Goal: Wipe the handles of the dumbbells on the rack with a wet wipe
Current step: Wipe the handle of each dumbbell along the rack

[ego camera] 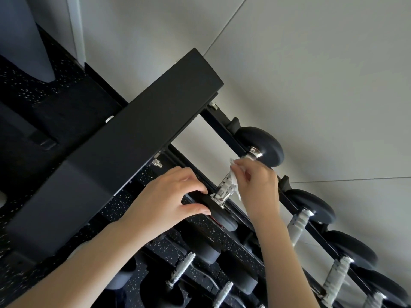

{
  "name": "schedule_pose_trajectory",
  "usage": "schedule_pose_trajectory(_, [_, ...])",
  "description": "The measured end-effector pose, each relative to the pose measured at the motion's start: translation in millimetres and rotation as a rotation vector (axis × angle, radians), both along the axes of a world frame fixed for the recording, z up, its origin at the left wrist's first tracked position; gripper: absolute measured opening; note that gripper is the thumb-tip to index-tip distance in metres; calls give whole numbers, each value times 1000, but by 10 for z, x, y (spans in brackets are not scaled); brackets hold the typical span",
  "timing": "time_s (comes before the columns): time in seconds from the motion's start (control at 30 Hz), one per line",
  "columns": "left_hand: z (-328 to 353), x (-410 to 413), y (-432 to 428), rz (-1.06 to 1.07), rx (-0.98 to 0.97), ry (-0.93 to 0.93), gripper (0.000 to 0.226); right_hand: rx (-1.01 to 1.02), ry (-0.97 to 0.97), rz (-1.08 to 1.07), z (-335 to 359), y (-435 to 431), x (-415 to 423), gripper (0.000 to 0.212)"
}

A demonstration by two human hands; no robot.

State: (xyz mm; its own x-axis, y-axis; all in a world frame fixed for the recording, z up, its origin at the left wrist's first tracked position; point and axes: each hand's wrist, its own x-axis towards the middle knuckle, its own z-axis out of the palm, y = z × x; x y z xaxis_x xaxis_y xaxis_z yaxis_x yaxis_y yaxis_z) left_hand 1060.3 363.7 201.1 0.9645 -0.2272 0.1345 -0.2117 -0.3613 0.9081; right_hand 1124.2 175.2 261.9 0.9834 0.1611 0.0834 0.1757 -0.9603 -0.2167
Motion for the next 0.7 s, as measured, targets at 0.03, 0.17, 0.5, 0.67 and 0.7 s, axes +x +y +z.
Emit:
schedule_pose_trajectory(0.03, [7, 0, 1, -1, 1, 3, 44, 25, 12, 17, -19, -1, -64, 12])
schedule_pose_trajectory(0.17, [39, 14, 9, -18, 45, -8, 45, 128, 118, 76, -89, -16, -287, 7])
schedule_pose_trajectory(0.5, [409, 75, -90, -104, 289, -221, 52, 539, 60, -183, 210, -116, -672, 1])
schedule_pose_trajectory(0.67, [648, 30, -634, -215, 333, -348, 45, 568, -69, -341, 445, -623, -1051, 4])
schedule_pose_trajectory(0.7, [684, -4, -781, -241, 331, -365, 44, 554, -88, -371, 483, -770, -1136, 4])
